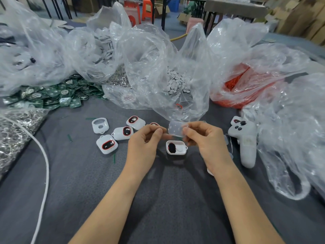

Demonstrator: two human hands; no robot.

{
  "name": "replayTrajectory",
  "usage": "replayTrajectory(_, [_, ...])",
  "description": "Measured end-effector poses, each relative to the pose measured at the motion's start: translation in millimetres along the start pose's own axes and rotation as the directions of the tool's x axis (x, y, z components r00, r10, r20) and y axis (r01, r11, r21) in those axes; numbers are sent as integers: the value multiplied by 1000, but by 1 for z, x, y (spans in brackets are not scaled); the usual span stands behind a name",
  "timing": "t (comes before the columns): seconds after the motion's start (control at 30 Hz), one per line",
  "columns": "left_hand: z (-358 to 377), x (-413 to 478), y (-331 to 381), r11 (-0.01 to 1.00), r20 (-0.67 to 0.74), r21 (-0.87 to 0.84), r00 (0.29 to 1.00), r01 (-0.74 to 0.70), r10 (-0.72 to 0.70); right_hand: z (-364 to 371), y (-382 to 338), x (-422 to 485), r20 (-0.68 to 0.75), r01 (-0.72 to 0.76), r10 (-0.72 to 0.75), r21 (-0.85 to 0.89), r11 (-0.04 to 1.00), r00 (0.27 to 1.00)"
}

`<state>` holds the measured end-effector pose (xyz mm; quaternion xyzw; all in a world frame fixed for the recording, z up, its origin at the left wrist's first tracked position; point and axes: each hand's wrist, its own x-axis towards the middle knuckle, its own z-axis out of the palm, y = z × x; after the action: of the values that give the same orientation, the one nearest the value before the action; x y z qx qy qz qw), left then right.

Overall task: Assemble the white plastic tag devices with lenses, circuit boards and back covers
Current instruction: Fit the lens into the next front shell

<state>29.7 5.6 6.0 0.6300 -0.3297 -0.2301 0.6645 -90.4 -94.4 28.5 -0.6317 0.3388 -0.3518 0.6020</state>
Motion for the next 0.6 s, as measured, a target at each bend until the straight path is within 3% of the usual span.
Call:
replayTrajectory(0.17, [-2, -1, 1, 993, -5, 114, 999, -33, 33, -3, -1, 1, -9, 3, -3, -12, 1000, 1000])
replayTrajectory(0.37, [-13, -2, -9, 824, 344, 499, 934, -269, 97, -8, 1, 1, 45, -67, 73, -129, 989, 996])
replayTrajectory(0.6, [-14, -1, -13, 772, 378, 546, 918, -326, 120, -10, 4, 1, 167, -101, 167, -348, 932, 972])
